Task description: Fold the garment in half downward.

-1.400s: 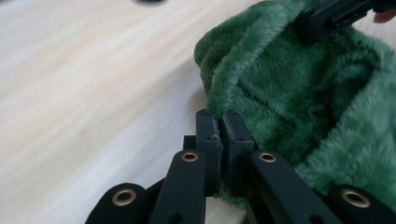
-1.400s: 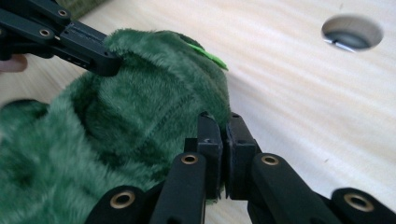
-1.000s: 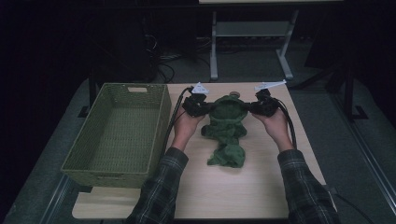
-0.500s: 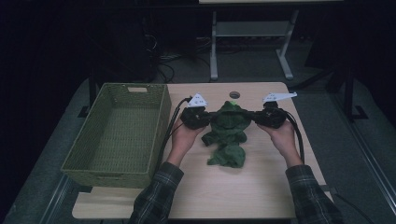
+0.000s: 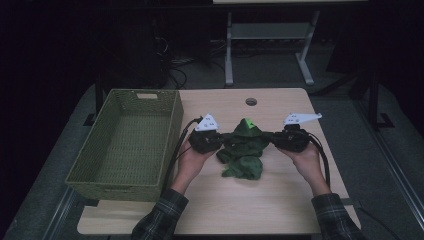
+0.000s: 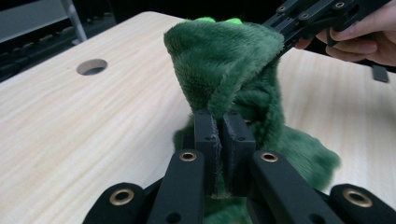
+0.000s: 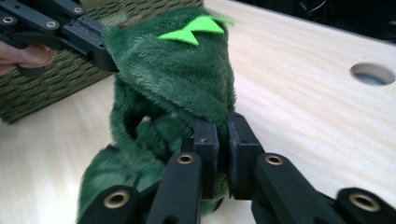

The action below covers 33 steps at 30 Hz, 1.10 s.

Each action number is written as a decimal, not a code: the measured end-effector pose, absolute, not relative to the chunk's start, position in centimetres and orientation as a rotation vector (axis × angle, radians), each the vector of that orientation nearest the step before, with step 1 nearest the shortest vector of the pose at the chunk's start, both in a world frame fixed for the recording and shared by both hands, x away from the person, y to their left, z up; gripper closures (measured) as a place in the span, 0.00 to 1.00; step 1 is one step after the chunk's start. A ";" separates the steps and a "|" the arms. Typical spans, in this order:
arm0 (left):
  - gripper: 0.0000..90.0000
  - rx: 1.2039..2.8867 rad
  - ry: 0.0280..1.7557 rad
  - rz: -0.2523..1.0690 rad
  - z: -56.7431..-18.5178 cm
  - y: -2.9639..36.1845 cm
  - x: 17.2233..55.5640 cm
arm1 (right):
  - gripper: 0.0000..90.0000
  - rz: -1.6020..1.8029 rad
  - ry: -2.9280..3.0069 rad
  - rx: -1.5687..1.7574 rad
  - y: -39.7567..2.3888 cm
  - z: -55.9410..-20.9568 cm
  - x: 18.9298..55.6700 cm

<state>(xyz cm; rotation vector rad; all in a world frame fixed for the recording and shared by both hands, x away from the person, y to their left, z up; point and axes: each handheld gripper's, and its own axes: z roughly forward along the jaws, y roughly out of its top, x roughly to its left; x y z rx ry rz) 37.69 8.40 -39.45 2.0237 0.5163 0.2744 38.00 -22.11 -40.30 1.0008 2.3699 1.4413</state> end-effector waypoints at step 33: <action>0.95 2.132 0.345 0.170 -43.8 9.6 31.1 | 0.87 1.377 2.509 0.894 -21.4 -43.0 29.4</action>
